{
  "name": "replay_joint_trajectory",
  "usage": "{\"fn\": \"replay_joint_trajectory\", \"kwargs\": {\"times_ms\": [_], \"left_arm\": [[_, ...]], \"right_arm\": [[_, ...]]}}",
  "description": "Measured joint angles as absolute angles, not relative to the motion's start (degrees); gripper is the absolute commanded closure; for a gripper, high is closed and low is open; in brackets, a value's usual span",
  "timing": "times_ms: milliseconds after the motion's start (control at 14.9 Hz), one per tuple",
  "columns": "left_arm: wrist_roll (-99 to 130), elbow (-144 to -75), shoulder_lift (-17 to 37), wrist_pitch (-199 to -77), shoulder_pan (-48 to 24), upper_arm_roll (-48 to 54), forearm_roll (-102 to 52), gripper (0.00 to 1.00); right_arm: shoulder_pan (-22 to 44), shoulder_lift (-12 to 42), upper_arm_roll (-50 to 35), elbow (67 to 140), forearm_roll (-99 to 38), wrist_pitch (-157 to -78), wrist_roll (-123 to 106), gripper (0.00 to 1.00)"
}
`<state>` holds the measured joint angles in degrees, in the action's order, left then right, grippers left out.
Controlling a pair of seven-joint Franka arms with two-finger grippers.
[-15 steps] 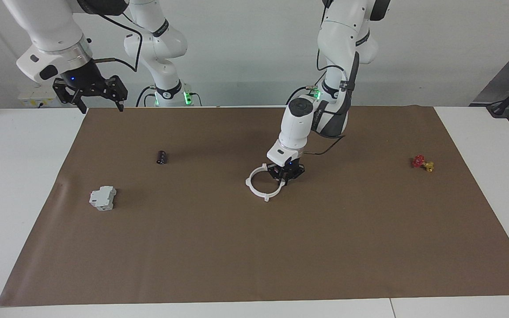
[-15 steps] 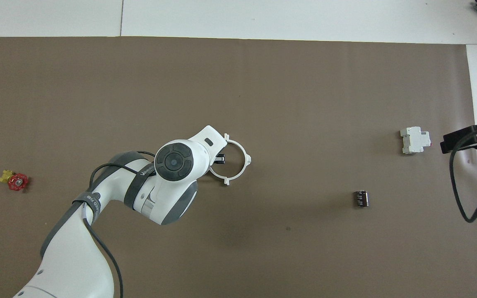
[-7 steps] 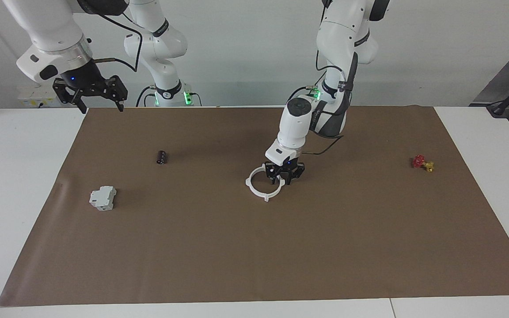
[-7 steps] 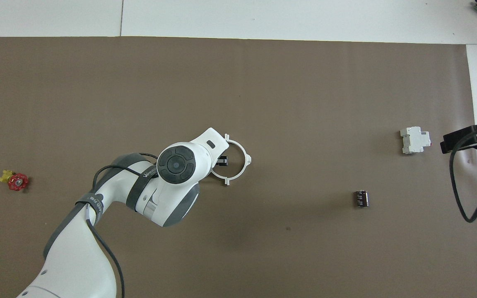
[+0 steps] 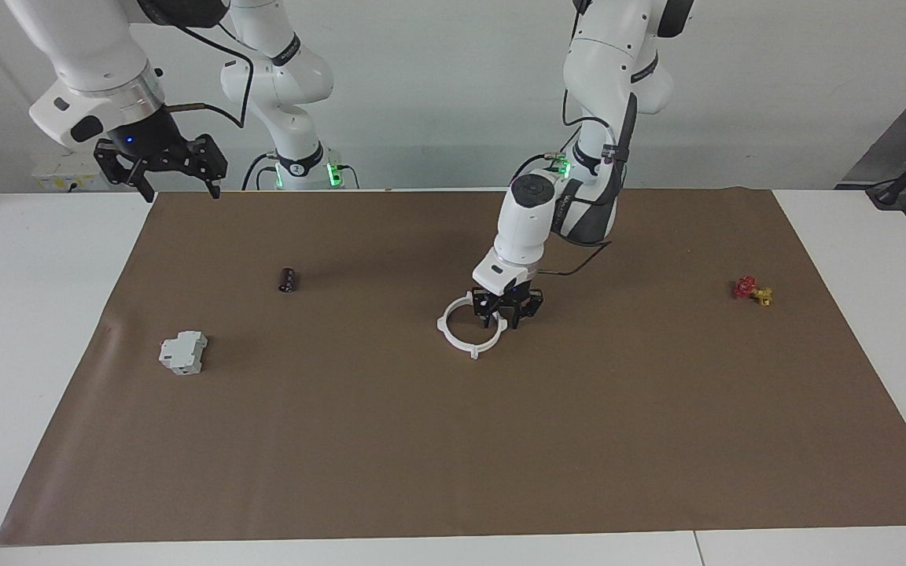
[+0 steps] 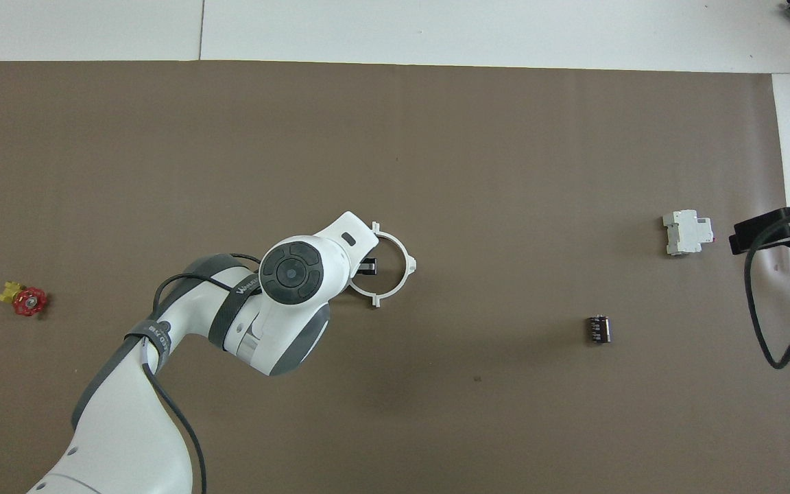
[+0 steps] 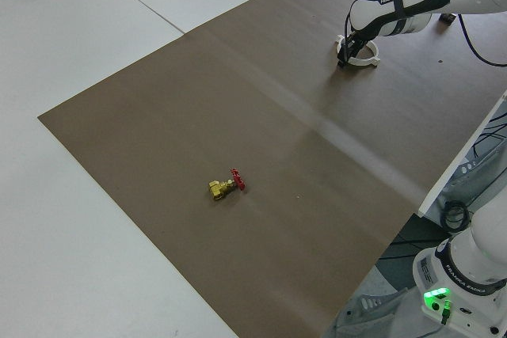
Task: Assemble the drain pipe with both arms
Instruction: 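Press the held half against the placed half to close the ring, then open the left gripper and withdraw it to the table edge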
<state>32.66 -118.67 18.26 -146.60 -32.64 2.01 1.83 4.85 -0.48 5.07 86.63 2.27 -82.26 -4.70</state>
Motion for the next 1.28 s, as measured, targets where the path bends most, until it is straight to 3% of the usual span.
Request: {"fn": "replay_joint_trajectory", "kwargs": {"times_ms": [134, 201, 269, 604, 1276], "left_arm": [[34.62, -118.44, 18.27, -146.42, -32.54, 1.60, 1.83, 0.30], [36.02, -118.12, 18.27, -145.91, -32.51, 1.43, 1.83, 0.12], [37.53, -117.49, 18.25, -144.71, -32.49, 1.34, 1.83, 0.00], [40.38, -113.48, 16.99, -137.86, -32.11, 1.14, 1.83, 0.00], [36.87, -112.82, 5.66, -124.49, -23.55, 0.79, 1.85, 0.00]], "right_arm": [[4.85, -0.48, 5.07, 86.63, 2.27, -82.26, -4.70, 0.00], [4.85, -0.48, 5.07, 86.63, 2.27, -82.26, -4.70, 0.00], [4.85, -0.48, 5.07, 86.63, 2.27, -82.26, -4.70, 0.00], [4.85, -0.48, 5.07, 86.63, 2.27, -82.26, -4.70, 0.00], [4.85, -0.48, 5.07, 86.63, 2.27, -82.26, -4.70, 0.00]]}}
